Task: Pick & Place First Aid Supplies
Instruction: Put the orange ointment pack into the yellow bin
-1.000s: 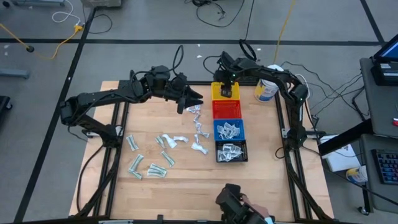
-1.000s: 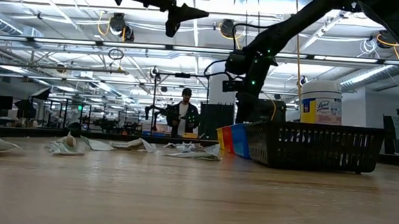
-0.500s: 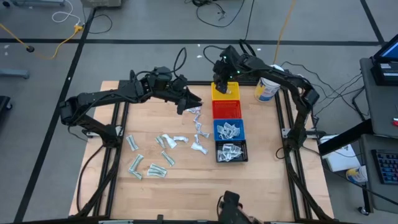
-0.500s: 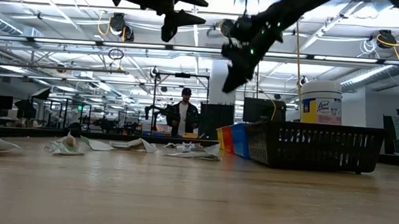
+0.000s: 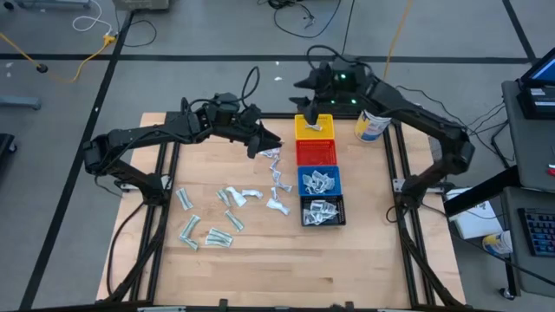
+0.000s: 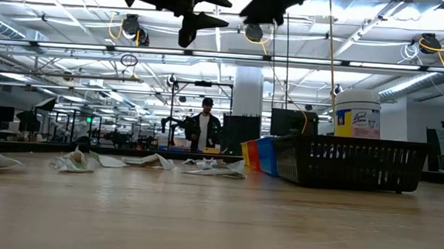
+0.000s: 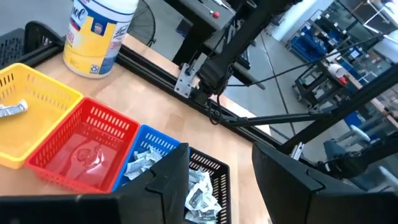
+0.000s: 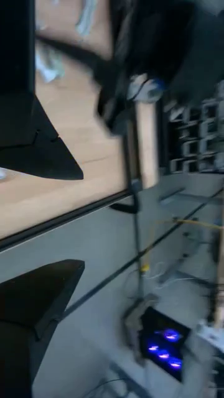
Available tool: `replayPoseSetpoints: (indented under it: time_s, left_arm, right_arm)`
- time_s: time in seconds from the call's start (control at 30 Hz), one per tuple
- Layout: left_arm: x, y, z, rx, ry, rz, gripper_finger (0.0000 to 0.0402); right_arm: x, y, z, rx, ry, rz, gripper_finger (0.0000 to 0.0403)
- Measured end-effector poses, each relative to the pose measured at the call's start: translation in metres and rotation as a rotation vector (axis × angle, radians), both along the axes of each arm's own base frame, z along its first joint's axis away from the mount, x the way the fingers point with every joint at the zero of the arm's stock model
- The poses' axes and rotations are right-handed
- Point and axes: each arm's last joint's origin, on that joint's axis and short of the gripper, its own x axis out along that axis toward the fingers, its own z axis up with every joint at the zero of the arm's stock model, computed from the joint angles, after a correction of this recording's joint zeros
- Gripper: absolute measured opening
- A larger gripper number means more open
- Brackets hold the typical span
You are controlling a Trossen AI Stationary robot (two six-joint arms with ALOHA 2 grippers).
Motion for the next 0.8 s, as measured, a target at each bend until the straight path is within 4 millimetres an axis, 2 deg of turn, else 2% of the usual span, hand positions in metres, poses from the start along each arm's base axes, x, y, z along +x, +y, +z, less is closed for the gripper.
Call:
replayPoseSetpoints:
  time_s: [0.13,0.27,0.4,0.53,0.67,0.8]
  left_arm:
    - [0.000,-0.001,0.000,0.019,-0.008,-0.043,0.0182]
    - [-0.001,-0.006,-0.005,0.105,0.023,-0.130,0.0182]
    - [-0.006,-0.012,-0.017,0.167,0.172,-0.150,0.0182]
    - [-0.009,-0.018,-0.012,0.242,0.310,-0.163,0.0182]
    - [-0.006,-0.017,-0.009,0.316,0.504,-0.177,0.0182]
    - [0.005,-0.012,-0.010,0.327,0.639,-0.211,0.0182]
  right_arm:
    - [-0.006,0.018,0.017,-0.032,-0.058,0.037,0.0216]
    - [-0.008,0.029,0.022,-0.044,-0.072,0.065,0.0216]
    - [-0.006,0.033,0.023,-0.046,-0.075,0.078,0.0216]
    - [-0.006,0.033,0.024,-0.046,-0.083,0.077,0.0213]
    - [-0.007,0.033,0.030,-0.067,-0.135,0.073,0.0213]
    - [-0.013,0.037,0.043,-0.105,-0.212,0.066,0.0213]
